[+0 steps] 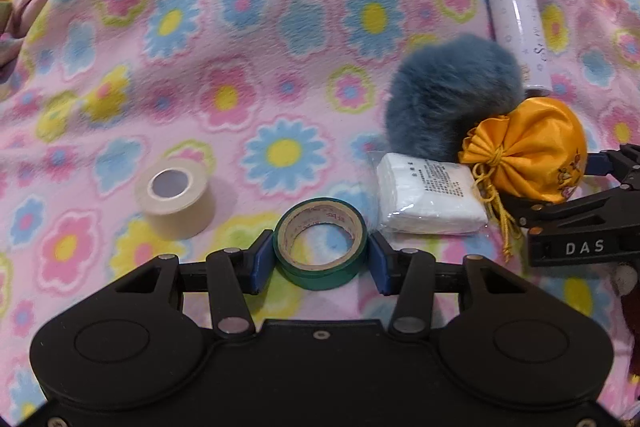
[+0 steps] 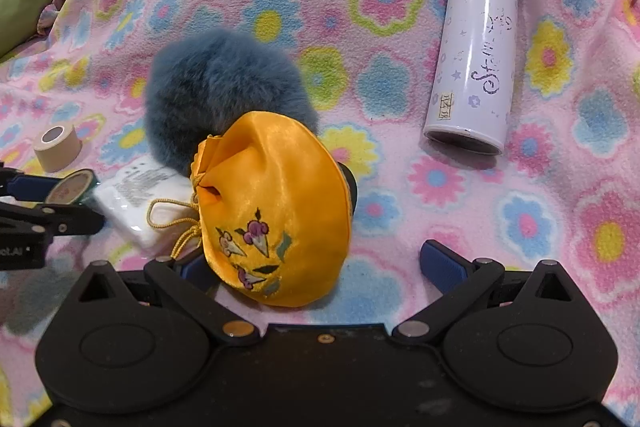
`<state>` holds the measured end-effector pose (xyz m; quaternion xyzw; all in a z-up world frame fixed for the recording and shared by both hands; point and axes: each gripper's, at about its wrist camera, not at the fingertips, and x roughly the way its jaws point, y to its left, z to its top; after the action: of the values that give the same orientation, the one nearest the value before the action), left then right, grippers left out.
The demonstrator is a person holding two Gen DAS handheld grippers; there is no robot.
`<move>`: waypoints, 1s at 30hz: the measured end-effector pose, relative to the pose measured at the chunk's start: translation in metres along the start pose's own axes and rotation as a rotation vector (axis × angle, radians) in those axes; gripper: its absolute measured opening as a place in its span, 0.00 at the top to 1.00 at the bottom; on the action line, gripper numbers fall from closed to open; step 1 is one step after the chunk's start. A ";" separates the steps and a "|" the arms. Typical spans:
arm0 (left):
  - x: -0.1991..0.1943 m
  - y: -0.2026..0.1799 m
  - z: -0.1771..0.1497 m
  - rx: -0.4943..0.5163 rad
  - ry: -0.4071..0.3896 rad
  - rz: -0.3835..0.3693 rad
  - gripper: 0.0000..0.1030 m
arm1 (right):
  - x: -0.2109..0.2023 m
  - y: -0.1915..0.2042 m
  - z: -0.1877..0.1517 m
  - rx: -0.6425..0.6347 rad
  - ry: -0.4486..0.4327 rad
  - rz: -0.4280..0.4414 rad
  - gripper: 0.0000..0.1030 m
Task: Organize soft objects
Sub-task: 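Grasp the green tape roll with the left tool while the right tool grasps the orange satin pouch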
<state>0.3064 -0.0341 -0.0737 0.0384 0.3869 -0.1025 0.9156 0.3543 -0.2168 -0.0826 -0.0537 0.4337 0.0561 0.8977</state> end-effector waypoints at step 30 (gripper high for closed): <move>-0.007 0.015 -0.015 0.011 -0.055 0.002 0.49 | -0.070 -0.035 -0.011 0.235 -0.048 -0.140 0.01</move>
<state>0.2945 -0.0165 -0.0791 0.0410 0.3611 -0.1049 0.9257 0.3078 -0.2570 -0.0328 0.0230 0.4110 -0.0564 0.9096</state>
